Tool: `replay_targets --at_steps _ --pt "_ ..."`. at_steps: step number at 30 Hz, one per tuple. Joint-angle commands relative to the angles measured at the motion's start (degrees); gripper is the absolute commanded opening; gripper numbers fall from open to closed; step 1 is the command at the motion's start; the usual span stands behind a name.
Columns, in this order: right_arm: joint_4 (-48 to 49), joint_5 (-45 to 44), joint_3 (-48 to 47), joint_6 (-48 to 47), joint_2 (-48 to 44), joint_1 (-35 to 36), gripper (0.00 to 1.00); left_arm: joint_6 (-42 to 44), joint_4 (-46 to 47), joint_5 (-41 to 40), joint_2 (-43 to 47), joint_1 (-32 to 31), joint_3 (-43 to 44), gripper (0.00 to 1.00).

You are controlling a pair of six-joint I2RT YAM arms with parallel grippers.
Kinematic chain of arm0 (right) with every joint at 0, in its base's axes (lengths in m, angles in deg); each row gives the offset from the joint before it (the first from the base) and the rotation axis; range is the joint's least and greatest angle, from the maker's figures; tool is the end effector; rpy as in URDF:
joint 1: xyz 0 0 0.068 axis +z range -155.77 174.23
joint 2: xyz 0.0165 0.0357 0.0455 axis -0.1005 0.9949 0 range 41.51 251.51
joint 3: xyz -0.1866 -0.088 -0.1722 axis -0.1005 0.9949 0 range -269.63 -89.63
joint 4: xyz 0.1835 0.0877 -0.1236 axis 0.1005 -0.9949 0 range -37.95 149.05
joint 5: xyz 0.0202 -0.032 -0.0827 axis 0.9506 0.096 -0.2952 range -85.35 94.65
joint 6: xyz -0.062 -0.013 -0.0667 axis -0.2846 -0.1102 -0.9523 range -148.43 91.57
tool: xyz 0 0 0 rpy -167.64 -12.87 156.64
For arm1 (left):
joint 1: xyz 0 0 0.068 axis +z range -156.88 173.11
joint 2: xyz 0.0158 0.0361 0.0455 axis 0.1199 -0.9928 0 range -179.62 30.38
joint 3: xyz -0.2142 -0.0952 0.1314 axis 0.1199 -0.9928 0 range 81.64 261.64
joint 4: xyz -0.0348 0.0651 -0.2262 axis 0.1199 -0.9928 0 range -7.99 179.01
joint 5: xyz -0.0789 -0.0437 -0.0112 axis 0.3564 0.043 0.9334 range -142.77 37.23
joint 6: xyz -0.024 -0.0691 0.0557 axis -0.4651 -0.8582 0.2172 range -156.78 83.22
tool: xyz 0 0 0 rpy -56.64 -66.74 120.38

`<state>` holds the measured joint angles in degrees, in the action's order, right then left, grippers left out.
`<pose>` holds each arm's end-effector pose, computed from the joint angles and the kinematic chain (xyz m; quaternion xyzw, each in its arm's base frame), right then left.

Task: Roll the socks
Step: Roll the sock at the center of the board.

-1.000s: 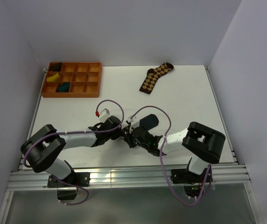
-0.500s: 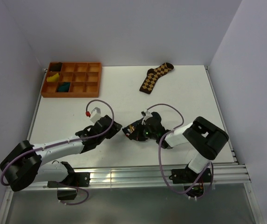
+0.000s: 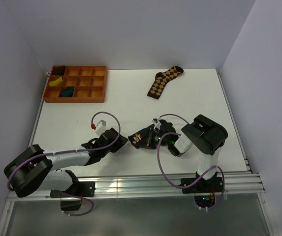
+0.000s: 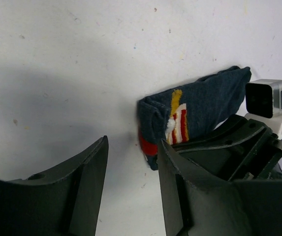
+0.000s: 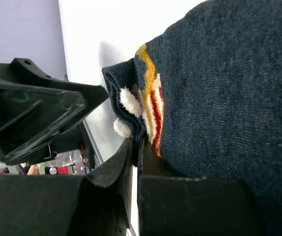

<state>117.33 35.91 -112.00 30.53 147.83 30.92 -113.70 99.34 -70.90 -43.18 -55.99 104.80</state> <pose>0.2199 0.2173 0.0880 0.0167 0.8276 0.5331 0.1752 0.1828 -0.1717 0.1335 -0.2798 0.8530 -0.3065 0.3164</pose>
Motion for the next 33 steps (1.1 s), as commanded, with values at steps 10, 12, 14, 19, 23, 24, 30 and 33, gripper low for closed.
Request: replay_targets --at_steps 10,12,14,19,23,24,30,33 --pt "0.6 1.4 0.9 1.2 1.9 -0.6 0.00 0.7 8.1 -0.3 -7.5 -0.1 1.7 0.37" --pt "0.8 1.5 0.8 1.2 2.0 -0.7 0.00 0.9 8.0 -0.9 -7.9 -0.2 2.0 0.35" --pt "0.5 1.6 0.8 0.9 2.0 -0.7 0.00 1.4 8.5 -1.0 -8.4 -0.1 2.2 0.33" --pt "0.2 1.5 0.6 0.6 2.0 -0.7 0.00 1.9 9.1 -0.5 -9.5 -0.1 2.7 0.32" --pt "-0.3 1.6 0.4 0.6 2.3 -0.8 0.00 2.2 10.9 0.9 -9.6 -0.2 2.3 0.33" --pt "-0.4 1.7 0.3 0.6 2.4 -0.7 0.00 2.4 11.2 1.1 -9.8 -0.1 2.3 0.34" --pt "-0.3 1.6 0.2 0.7 2.7 -0.9 0.00 2.2 10.9 1.8 -10.6 -0.1 2.9 0.36" --pt "-0.2 1.8 0.2 0.8 2.7 -0.9 0.00 2.3 11.4 2.1 -11.2 -0.1 2.7 0.38"
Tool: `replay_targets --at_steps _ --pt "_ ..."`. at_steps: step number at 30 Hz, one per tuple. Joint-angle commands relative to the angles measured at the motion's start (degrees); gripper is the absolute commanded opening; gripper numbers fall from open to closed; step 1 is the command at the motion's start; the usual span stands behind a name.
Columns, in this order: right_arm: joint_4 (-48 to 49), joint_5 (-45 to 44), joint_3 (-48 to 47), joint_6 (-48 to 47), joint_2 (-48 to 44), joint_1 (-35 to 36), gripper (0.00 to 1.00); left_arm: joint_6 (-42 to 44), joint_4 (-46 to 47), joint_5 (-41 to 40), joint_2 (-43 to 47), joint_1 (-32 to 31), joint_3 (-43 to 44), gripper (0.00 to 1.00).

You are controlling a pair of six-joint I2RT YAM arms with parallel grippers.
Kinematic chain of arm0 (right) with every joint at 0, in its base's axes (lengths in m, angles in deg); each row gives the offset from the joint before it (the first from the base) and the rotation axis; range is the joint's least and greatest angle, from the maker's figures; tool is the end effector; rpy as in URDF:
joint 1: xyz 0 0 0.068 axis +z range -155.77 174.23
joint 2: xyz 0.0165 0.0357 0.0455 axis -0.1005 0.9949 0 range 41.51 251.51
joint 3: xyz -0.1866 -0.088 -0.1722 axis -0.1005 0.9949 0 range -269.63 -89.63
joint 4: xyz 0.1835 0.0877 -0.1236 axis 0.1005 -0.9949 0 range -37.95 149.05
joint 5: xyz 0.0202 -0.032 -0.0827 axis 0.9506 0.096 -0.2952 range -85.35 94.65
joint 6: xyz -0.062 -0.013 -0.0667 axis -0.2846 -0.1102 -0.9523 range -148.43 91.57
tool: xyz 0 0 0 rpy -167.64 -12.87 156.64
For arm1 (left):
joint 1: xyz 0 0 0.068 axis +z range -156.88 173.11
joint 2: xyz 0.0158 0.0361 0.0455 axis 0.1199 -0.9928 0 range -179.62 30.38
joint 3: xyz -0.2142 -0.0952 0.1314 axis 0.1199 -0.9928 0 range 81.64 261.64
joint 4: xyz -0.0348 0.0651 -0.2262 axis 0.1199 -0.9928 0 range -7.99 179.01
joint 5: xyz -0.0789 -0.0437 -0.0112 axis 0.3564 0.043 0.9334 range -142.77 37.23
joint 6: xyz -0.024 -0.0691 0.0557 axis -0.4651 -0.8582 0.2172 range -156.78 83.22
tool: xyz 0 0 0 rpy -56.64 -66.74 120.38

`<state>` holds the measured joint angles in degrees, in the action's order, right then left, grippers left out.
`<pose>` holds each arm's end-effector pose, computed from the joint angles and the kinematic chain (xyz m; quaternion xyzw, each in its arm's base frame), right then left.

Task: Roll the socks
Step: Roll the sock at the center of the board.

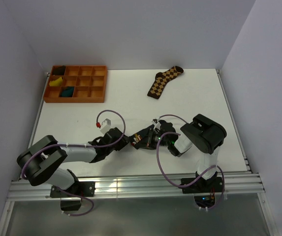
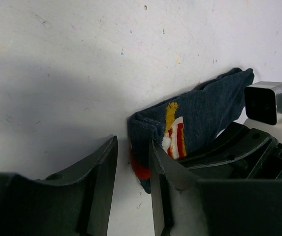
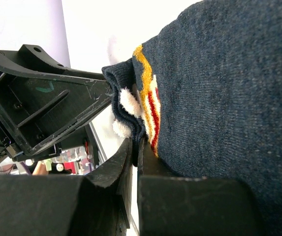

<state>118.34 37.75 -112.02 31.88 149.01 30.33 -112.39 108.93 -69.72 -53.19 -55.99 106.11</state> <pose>0.2203 0.2165 0.0851 0.0224 0.8258 0.5405 0.1595 0.1975 -0.1912 0.1173 -0.2664 0.8551 -0.3142 0.3148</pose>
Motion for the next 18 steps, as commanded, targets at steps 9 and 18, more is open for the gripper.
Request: replay_targets --at_steps 9,18 --pt "-1.3 0.1 0.3 -0.3 1.5 -0.4 0.00 0.9 -1.5 1.7 -4.7 -0.1 4.2 0.38" --pt "-1.7 0.0 0.2 -0.5 1.7 -0.6 0.00 -0.9 -6.4 1.7 -7.5 -0.2 5.9 0.25"
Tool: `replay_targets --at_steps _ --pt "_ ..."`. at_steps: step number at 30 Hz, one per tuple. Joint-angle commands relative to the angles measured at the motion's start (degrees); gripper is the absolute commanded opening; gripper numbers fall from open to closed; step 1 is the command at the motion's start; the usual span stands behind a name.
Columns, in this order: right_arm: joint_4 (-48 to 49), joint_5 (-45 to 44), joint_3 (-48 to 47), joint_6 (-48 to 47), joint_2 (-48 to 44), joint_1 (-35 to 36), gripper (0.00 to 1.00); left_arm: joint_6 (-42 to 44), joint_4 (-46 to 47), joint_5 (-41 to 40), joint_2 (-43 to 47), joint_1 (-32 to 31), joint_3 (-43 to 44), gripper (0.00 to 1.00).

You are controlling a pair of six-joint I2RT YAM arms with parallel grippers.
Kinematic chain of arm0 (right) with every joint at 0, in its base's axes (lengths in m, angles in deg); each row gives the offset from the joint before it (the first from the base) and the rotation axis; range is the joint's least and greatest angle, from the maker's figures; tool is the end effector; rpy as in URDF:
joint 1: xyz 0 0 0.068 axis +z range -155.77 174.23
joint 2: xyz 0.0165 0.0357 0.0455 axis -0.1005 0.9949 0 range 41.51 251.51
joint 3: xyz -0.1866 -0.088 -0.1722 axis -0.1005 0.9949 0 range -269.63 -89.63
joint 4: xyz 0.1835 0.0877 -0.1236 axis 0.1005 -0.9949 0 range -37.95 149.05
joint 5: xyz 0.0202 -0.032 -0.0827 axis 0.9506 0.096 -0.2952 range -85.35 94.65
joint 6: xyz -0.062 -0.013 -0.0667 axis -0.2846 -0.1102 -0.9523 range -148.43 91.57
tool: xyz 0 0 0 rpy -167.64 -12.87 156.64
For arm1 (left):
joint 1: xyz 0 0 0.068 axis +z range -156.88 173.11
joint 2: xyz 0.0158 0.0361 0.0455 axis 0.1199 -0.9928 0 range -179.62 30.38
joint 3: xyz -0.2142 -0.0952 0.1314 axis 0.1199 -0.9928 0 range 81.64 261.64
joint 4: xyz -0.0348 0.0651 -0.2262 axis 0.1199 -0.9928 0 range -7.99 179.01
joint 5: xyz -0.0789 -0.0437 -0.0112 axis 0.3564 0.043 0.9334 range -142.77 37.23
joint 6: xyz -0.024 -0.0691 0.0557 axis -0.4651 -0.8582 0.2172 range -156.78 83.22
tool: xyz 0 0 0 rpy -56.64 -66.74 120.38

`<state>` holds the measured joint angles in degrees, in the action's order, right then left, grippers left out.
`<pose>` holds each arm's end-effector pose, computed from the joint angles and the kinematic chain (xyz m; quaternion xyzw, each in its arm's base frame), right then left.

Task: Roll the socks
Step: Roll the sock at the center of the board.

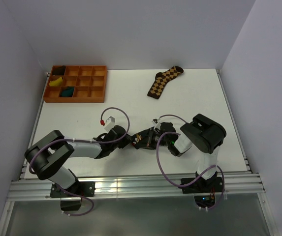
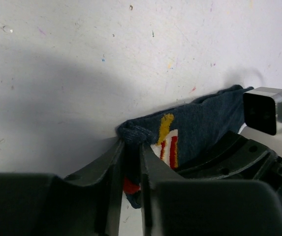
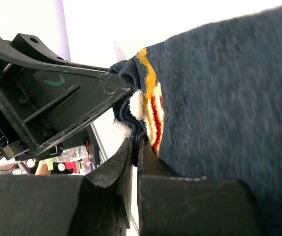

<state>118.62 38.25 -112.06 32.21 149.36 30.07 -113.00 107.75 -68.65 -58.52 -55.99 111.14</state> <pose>0.2209 0.2159 0.0843 0.0243 0.8252 0.5423 0.1559 0.2102 -0.2081 0.1147 -0.2671 0.8614 -0.3095 0.3013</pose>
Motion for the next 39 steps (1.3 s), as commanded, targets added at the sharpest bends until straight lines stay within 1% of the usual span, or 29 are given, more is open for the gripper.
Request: replay_targets --at_steps 1,3,4,6,7,8,9,12,13,14,15,16,17,18,19,22,23,24,25,28,29,33,34,38,39 --pt "-2.1 -0.6 0.2 -1.1 1.3 -0.4 0.00 -0.5 -6.3 0.6 -2.4 -0.2 1.1 0.20" --pt "-3.5 -1.0 0.1 -1.9 0.7 -0.3 0.01 -0.5 -7.4 0.1 -3.1 -0.1 2.0 0.14" --pt "-4.5 -1.9 -0.1 -3.5 0.1 -0.3 0.04 -0.6 -8.1 -0.1 -3.4 -0.2 2.3 0.08" --pt "-8.1 -2.8 -0.2 -5.3 -2.4 -0.3 0.09 -0.7 -10.1 -0.8 -3.8 -0.1 3.2 0.02" --pt "-9.5 -3.4 -0.4 -7.4 -3.4 -0.3 0.16 -0.8 -10.7 -1.1 -3.7 -0.1 3.5 0.00" --pt "-12.7 -4.8 -0.8 -8.6 -5.8 -0.3 0.20 -0.8 -12.0 -1.3 -3.8 -0.2 3.6 0.00" --pt "-14.3 -5.5 -0.9 -10.6 -7.0 -0.3 0.27 -1.0 -12.8 -2.1 -3.8 -0.2 4.0 0.00" --pt "-20.7 -8.2 -1.6 -14.5 -12.6 -0.2 0.35 -0.9 -16.4 -3.3 -3.7 -0.2 5.0 0.00" --pt "-22.3 -9.0 -2.0 -15.5 -14.4 -0.3 0.39 -0.9 -17.0 -4.0 -3.7 -0.1 5.1 0.00" --pt "-26.1 -9.8 -2.3 -16.5 -16.2 -0.2 0.40 -0.8 -17.6 -4.3 -3.6 -0.1 5.3 0.00" --pt "-28.3 -11.9 -2.7 -18.6 -19.8 -0.2 0.43 -0.7 -18.6 -4.7 -3.6 -0.1 5.7 0.00" --pt "-30.6 -13.0 -3.8 -19.9 -21.5 -0.2 0.44 -0.6 -20.3 -5.3 -3.6 -0.1 5.8 0.00" --pt "-35.2 -14.3 -4.5 -21.3 -23.1 0.0 0.44 -0.5 -21.2 -5.6 -3.6 -0.1 6.2 0.00" --pt "-37.3 -18.0 -5.1 -24.1 -26.3 0.7 0.45 0.0 -22.9 -5.7 -3.8 -0.2 7.1 0.00" --pt "-40.3 -19.8 -5.9 -25.6 -27.7 1.3 0.45 0.4 -24.0 -6.2 -3.9 -0.2 7.6 0.00" --pt "-41.6 -26.2 -6.1 -30.4 -31.9 4.2 0.45 1.9 -27.9 -7.0 -4.5 -0.3 10.2 0.00" --pt "-41.3 -27.9 -6.0 -31.3 -32.4 5.3 0.45 2.2 -28.8 -7.6 -4.8 -0.3 11.4 0.00" --pt "-40.7 -31.5 -5.3 -32.8 -32.9 6.4 0.45 2.8 -29.9 -7.9 -4.9 -0.4 12.1 0.00" --pt "-38.8 -33.4 -4.8 -33.1 -33.1 9.1 0.45 3.1 -31.6 -8.4 -4.9 -0.5 12.7 0.00" --pt "-35.1 -37.2 -3.9 -31.9 -31.7 12.9 0.45 3.6 -34.6 -10.2 -4.6 -1.0 14.3 0.00" --pt "-34.7 -37.9 -4.0 -30.9 -29.8 13.3 0.45 3.7 -34.9 -10.6 -4.2 -1.1 14.5 0.00" --pt "-34.3 -41.9 -3.8 -23.9 -27.9 13.5 0.45 4.3 -35.9 -12.5 -2.9 -1.8 14.3 0.00" --pt "-34.8 -42.8 -3.9 -23.5 -27.8 13.3 0.45 4.4 -35.9 -12.7 -2.9 -2.0 14.1 0.00" --pt "-35.7 -40.5 -6.0 -25.1 -26.6 11.4 0.44 5.0 -35.5 -12.6 -2.9 -2.1 13.4 0.00" --pt "-36.0 -40.0 -7.8 -25.7 -25.2 11.0 0.44 5.1 -35.4 -12.7 -3.0 -2.1 13.3 0.00"
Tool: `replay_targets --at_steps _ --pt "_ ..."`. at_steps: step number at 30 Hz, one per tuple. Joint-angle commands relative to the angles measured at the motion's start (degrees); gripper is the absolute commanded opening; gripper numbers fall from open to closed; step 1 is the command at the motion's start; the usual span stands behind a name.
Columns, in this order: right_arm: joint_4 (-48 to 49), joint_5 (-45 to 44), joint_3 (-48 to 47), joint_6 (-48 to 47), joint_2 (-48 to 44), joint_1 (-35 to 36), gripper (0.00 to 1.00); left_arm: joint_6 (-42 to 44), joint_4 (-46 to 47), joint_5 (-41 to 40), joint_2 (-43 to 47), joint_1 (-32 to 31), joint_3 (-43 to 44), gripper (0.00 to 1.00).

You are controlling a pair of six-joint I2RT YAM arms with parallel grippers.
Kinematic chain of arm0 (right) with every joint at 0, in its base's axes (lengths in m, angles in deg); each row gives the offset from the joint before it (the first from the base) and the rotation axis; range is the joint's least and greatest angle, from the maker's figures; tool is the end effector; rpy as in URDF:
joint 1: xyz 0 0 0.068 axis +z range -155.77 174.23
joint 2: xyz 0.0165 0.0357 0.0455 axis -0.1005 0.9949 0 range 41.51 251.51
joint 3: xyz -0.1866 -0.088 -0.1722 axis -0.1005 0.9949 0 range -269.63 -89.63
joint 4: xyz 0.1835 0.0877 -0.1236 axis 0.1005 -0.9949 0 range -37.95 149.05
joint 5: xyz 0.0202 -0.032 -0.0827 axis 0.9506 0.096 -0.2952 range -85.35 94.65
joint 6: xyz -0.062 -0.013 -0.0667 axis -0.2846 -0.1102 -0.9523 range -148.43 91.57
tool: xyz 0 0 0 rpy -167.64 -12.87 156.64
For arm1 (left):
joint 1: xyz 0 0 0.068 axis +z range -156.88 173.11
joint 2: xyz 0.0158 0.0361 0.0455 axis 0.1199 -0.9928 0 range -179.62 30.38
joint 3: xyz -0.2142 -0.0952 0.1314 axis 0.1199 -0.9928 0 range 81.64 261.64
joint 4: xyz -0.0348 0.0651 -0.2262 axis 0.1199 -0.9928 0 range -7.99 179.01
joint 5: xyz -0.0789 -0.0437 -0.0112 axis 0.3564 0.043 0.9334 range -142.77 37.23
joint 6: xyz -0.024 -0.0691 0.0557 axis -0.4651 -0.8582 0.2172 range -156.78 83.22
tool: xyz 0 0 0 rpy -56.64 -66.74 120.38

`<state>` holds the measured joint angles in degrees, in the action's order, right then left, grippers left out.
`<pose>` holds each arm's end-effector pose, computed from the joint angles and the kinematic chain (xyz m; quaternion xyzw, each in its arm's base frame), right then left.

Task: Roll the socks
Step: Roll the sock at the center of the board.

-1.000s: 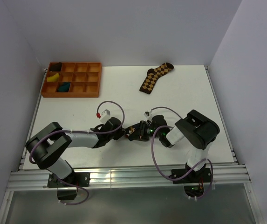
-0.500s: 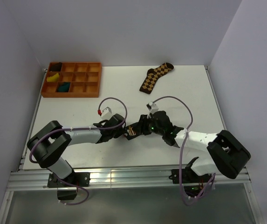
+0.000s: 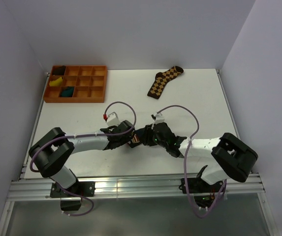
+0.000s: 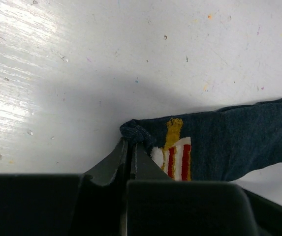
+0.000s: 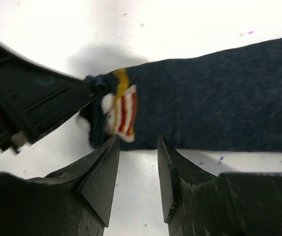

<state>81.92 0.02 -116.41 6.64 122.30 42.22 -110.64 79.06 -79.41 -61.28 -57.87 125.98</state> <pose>0.1990 0.2110 0.1465 -0.0782 0.8670 0.2992 0.3909 0.2180 -0.2102 0.1280 -0.2488 0.9023 -0.1406 0.3228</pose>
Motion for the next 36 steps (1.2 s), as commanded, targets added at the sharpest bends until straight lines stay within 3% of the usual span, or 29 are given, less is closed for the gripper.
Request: replay_targets --at_steps 1,7,15,25,36 --pt "-1.0 -1.5 -4.6 -0.5 2.9 -1.3 0.44 2.9 -6.8 -1.9 -0.4 -0.3 -1.4 0.00" --pt "-1.6 0.6 -8.2 0.7 11.4 -3.2 0.43 4.6 -10.2 -3.0 -1.9 -0.3 0.9 0.00" --pt "-1.5 2.6 -6.3 2.6 12.2 -7.2 0.42 7.6 -17.1 -6.9 -4.9 -1.0 5.5 0.00" --pt "19.9 10.9 5.6 3.5 2.6 -6.0 0.42 8.0 -18.3 -4.0 -7.4 -1.5 9.2 0.00" --pt "31.3 12.3 5.6 7.7 8.1 0.4 0.43 7.0 -18.3 -2.4 -7.6 -1.5 9.4 0.00"
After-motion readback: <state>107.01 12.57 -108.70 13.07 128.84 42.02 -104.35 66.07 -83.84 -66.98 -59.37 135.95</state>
